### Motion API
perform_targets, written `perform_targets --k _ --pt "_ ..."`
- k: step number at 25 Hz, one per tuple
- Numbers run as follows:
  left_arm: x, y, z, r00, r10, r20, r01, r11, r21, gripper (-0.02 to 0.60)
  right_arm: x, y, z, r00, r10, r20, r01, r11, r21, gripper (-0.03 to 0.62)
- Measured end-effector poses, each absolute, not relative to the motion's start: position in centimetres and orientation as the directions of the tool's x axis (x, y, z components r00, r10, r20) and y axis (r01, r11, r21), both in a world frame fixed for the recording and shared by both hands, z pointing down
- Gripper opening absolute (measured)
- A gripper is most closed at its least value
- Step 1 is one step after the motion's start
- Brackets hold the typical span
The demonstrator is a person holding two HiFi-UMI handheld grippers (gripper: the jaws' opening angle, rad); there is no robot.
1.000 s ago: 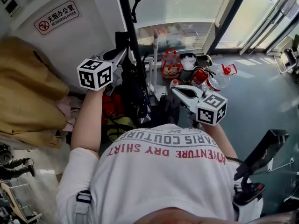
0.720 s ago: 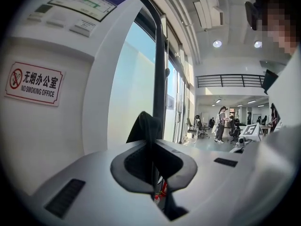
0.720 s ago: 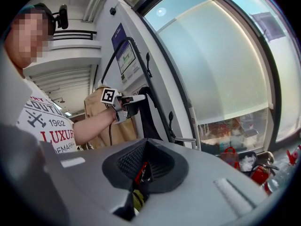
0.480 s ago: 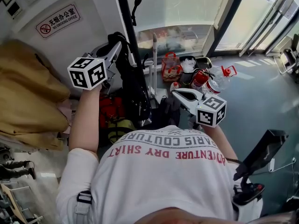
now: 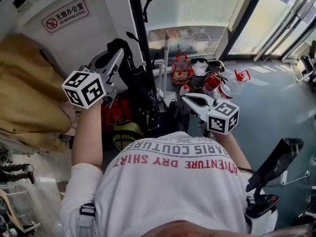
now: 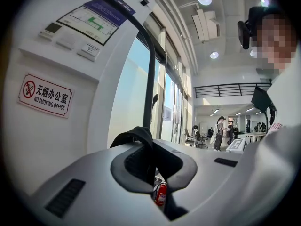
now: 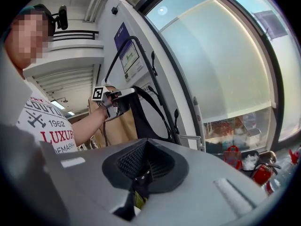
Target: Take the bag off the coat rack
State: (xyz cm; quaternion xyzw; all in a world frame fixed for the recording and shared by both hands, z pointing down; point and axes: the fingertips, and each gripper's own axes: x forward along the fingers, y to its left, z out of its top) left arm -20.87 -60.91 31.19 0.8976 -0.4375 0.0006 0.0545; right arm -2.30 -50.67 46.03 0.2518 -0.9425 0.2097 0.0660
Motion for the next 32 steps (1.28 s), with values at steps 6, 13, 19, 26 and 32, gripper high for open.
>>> perform_targets --k 6,13,19,26,32 --pt "-20.6 -53.9 31.1 0.591 -0.807 0.004 -0.804 -0.588 0.092 0.008 -2.9 -47.8 46.5 -0.886 -0.399 0.239 -0.462 0.807 -0.368 0.002" --pt "-19.2 -43.8 31.2 0.530 -0.848 -0.015 -0.843 -0.529 0.095 0.008 -2.4 -40.4 46.4 -0.916 -0.330 0.230 -0.393 0.852 -0.346 0.002" --pt "-17.8 -34.5 35.1 0.427 -0.903 0.055 -0.895 -0.413 0.169 0.008 -0.1 -32.5 46.3 -0.938 -0.265 0.224 -0.330 0.880 -0.342 0.002" --pt "-15.7 -24.3 37.3 0.378 -0.922 0.082 -0.906 -0.350 0.239 0.008 1.0 -24.4 46.6 -0.947 -0.197 0.255 -0.280 0.892 -0.354 0.002" --pt "-13.4 -15.2 37.2 0.411 -0.908 0.076 -0.894 -0.385 0.229 0.008 1.2 -17.8 45.8 -0.952 -0.200 0.231 -0.273 0.897 -0.348 0.002"
